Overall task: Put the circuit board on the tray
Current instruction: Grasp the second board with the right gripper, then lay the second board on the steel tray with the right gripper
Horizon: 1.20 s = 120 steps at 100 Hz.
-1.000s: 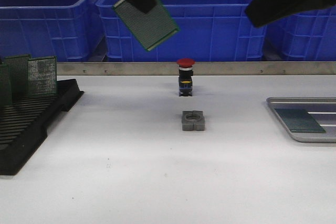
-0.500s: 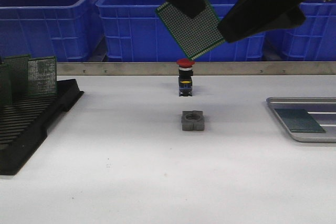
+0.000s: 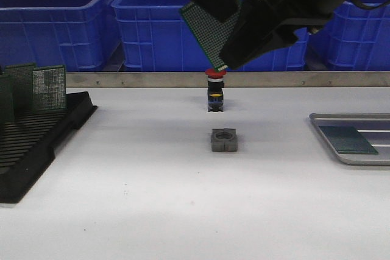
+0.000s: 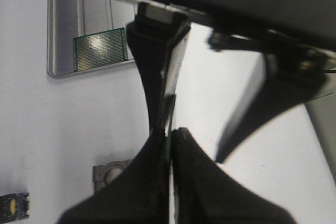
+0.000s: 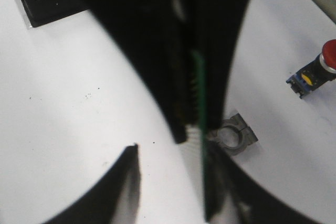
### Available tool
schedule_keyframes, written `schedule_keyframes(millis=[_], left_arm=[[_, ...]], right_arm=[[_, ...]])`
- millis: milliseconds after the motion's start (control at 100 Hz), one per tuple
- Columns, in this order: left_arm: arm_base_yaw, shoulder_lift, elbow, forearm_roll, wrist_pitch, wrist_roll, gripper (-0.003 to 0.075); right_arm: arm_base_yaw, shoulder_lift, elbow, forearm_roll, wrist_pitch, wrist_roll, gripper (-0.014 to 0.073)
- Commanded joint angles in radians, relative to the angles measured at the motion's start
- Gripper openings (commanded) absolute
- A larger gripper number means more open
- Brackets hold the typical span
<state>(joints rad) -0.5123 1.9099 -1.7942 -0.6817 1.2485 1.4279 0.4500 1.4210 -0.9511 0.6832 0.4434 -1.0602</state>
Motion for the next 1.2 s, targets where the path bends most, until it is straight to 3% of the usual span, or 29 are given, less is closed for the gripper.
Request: schedule_keyframes(millis=[0,50,150,220,320,440,510,900,1050,1120,1190], left_arm=[[-0.008,-0.055,-0.034,-0.066,0.029,-0.003,-0.0020],[-0.008,-0.055,-0.034,-0.066,0.029,-0.003,-0.0020],[-0.008,-0.055,-0.034,-0.066,0.029,-0.003,-0.0017],[-0.008,-0.055,-0.034,-0.066,0.029,-0.003,0.0030],[-0.006,-0.055,-0.037,-0.066,0.027,-0.003,0.0204],[-0.006,-0.055,-0.037,-0.045,-0.007,-0.003,0.0490],[-0.006,-0.055,-0.037,-0.006,-0.039,-0.003,0.0575],[-0.006,-0.055,-0.037,0.031,-0.112,-0.005,0.0586],[-0.006,-0.055,-0.037,0.031,-0.112,-0.005,0.0586],[-0.006,-0.055,-0.037,0.029,-0.110,-0.005,0.0586],[-0.006,-0.055,-0.037,0.023,-0.110,-0.005,0.0586]], right_arm=[[-0.001,-0.027,-0.035,0.054,-0.003,-0.008,-0.0004],[-0.001,-0.027,-0.035,0.070,-0.012,-0.008,-0.0132],[-0.001,-0.027,-0.035,0.097,-0.030,-0.008,-0.0115],[-0.001,-0.027,-0.035,0.104,-0.034,-0.008,-0.0115],[-0.012,-0.027,-0.022,0.108,-0.031,0.007,-0.0115],[-0.061,-0.022,0.011,0.110,-0.021,0.058,-0.0115],[-0.110,-0.012,0.031,0.110,0.006,0.081,-0.0115],[-0.478,0.167,0.044,0.167,0.092,0.100,-0.0115],[-0.559,0.281,-0.002,0.185,0.110,0.100,-0.0107],[-0.577,0.314,-0.028,0.186,0.119,0.100,-0.0048],[-0.587,0.333,-0.050,0.183,0.145,0.099,0.0114]])
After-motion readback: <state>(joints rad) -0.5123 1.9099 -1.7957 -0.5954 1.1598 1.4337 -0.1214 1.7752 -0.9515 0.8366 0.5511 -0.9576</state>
